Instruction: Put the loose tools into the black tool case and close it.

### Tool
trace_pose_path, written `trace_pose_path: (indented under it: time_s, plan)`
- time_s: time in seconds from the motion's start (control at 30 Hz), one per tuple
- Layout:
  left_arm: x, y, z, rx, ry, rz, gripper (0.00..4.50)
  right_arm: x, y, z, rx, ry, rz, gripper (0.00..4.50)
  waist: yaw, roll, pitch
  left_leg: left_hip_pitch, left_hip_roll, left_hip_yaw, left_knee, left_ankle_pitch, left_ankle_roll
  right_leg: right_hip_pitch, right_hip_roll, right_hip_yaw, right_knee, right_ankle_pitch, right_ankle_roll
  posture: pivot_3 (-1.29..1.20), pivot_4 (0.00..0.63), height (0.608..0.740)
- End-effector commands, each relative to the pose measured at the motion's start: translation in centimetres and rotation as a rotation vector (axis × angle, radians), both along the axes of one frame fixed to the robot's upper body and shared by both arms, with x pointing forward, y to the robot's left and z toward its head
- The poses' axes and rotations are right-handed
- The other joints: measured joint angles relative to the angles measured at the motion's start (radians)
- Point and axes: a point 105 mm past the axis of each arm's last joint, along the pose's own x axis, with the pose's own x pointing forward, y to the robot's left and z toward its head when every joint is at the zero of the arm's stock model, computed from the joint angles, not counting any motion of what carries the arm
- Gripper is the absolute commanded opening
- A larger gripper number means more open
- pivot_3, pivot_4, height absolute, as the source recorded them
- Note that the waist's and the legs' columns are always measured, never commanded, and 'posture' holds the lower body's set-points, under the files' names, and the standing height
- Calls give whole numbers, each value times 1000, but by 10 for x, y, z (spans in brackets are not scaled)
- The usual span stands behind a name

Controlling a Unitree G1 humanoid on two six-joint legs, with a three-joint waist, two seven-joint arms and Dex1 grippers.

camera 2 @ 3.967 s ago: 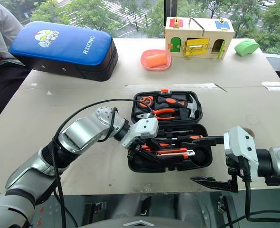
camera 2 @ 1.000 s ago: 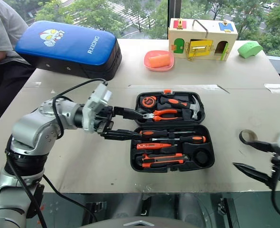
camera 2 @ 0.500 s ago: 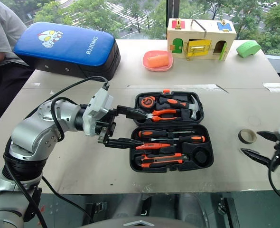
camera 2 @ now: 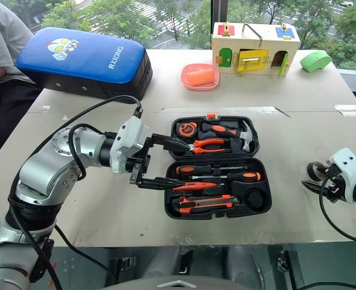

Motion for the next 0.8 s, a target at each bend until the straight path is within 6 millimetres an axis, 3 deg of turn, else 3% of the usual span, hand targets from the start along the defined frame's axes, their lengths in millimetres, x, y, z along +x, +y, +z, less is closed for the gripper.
trace_pose_path:
  time_s: [0.03,0.17,0.3,0.4,0.5,0.6,0.8]
  plan:
    - [0,-3,8,-20,-50,-9,4500,5,4,2,-12,-24,18,1888,-1,0,0,0,0,0,0,0,0,0,0,0,0,0,0,0,150,735]
    - [-1,-6,9,-22,-55,-20,4500,8,7,1,-15,-32,27,24,-1,0,0,0,0,0,0,0,0,0,0,0,0,0,0,0,150,735]
    - [-2,-7,9,-21,-56,-26,4500,7,12,8,-44,-52,102,24,-1,0,0,0,0,0,1,0,0,0,0,0,0,0,0,0,150,735]
    - [-3,-8,8,-12,-48,-35,4500,3,30,24,-21,-89,247,24,-1,0,0,0,0,0,0,0,0,0,0,0,0,0,0,0,150,735]
    - [-9,-8,3,10,-27,-59,4500,-9,66,46,33,-105,481,24,-2,0,0,0,0,0,0,0,0,0,0,0,0,0,0,0,150,735]
    - [-15,-7,-2,38,-7,-87,4500,-37,111,60,109,-47,755,24,-4,2,1,0,0,0,0,0,0,0,0,0,0,0,0,0,150,735]
    - [-16,-6,-5,57,0,-92,4500,-67,150,50,82,36,1024,24,3,1,2,-1,0,-2,1,0,0,0,0,-2,-1,0,0,0,150,735]
